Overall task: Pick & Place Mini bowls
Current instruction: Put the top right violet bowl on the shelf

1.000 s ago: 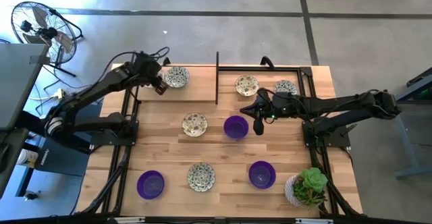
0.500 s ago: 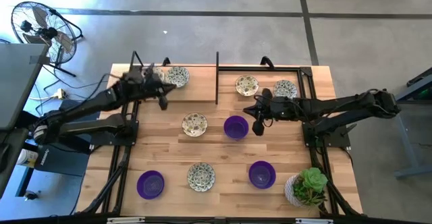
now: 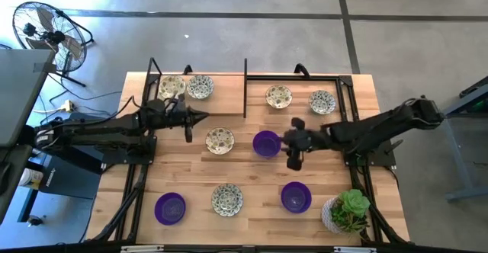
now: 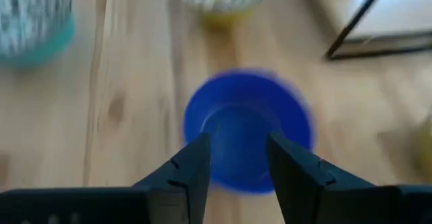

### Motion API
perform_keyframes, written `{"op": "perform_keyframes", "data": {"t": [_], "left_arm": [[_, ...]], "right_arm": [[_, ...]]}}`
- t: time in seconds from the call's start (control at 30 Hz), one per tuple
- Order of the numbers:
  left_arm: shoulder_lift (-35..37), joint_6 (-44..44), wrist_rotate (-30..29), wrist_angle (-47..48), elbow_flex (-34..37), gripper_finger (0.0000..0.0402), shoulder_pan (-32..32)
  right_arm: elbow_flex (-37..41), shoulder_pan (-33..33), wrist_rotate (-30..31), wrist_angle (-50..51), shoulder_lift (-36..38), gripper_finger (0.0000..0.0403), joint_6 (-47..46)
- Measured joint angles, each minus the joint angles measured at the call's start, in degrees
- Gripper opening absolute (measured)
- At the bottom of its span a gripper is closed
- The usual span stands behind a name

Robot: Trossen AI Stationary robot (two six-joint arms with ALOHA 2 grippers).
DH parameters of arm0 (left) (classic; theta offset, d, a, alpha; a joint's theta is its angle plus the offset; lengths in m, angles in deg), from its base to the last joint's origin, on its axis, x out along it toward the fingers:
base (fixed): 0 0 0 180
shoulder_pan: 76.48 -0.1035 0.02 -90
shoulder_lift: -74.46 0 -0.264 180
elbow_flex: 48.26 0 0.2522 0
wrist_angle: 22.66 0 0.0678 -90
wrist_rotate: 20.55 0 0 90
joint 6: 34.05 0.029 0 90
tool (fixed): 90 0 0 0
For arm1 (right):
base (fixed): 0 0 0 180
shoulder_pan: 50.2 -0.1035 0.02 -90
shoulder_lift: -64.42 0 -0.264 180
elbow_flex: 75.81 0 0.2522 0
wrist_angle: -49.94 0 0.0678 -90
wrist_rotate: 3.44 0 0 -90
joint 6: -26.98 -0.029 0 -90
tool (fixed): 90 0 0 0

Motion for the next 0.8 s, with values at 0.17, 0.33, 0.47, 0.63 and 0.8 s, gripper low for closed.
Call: {"op": "perform_keyframes", "data": {"t": [0.17,0.33,0.47,0.63,0.8], "left_arm": [[0.0,0.0,0.0,0.1,0.0,0.0003,-0.1],[0.0,0.0,0.3,0.2,0.0,0.0003,-0.1],[0.0,0.0,2.2,0.5,0.0,0.0003,-0.1],[0.0,0.0,3.5,0.5,0.0,0.0003,-0.1],[-0.6,0.4,3.6,0.4,0.0,0.0003,-0.1]], "right_arm": [[-0.6,-2.6,-0.7,0.1,-7.1,0.0134,3.9],[-3.1,-2.7,-1.0,-0.1,-12.6,0.0134,9.3],[-4.8,-2.4,-3.0,1.3,-15.7,0.0134,12.8],[-6.5,-1.8,-3.1,4.7,-19.1,0.0134,17.0],[-8.4,-1.1,-0.7,6.0,-21.1,0.0133,21.4]]}}
